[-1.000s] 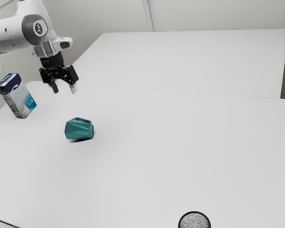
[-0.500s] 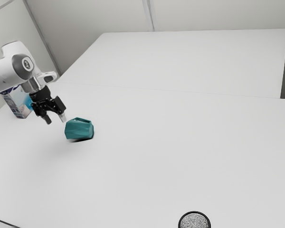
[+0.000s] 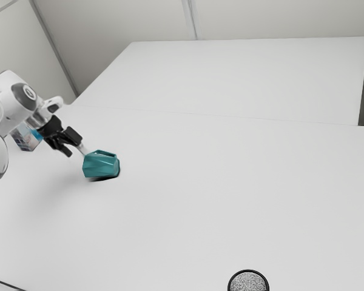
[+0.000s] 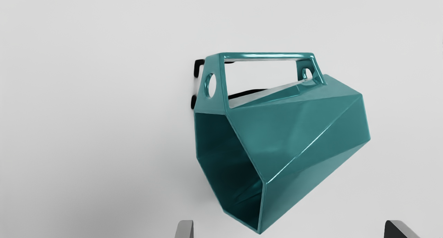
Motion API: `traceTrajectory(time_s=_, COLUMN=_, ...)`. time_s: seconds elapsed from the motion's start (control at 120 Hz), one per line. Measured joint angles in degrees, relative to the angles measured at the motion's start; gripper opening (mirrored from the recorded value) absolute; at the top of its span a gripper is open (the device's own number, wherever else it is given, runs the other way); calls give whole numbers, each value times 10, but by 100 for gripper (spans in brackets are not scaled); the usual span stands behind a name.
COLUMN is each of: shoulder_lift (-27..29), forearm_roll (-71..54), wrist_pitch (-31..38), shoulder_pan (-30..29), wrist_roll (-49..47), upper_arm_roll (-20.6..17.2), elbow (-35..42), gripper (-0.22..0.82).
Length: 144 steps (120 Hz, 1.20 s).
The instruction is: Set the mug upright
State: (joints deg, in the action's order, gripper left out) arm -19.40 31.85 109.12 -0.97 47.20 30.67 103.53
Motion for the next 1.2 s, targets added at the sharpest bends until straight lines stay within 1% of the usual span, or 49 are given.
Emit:
traceTrajectory(time_s=0.225, shoulder_lift=-19, forearm_roll=68, wrist_pitch=-4, shoulder_pan=-16, wrist_roll=65, upper_arm_roll=0, elbow=-1, gripper=60)
traceTrajectory(time_s=0.517, shoulder_lift=-47, forearm_roll=153, wrist_pitch=-47, shoulder_pan=-34, wrist_roll=129, upper_arm_roll=2, elbow=2, gripper=60)
traceTrajectory(time_s=0.833, shoulder_lift=-77, forearm_roll=199, wrist_pitch=-85, shoulder_pan=-42, wrist_roll=172, upper_arm_roll=15, elbow=1, gripper=60)
traceTrajectory(time_s=1.2, shoulder_lift=-84, forearm_roll=259, wrist_pitch=-124, shoulder_pan=-46, wrist_roll=203, upper_arm_roll=20, elbow=5, gripper=60)
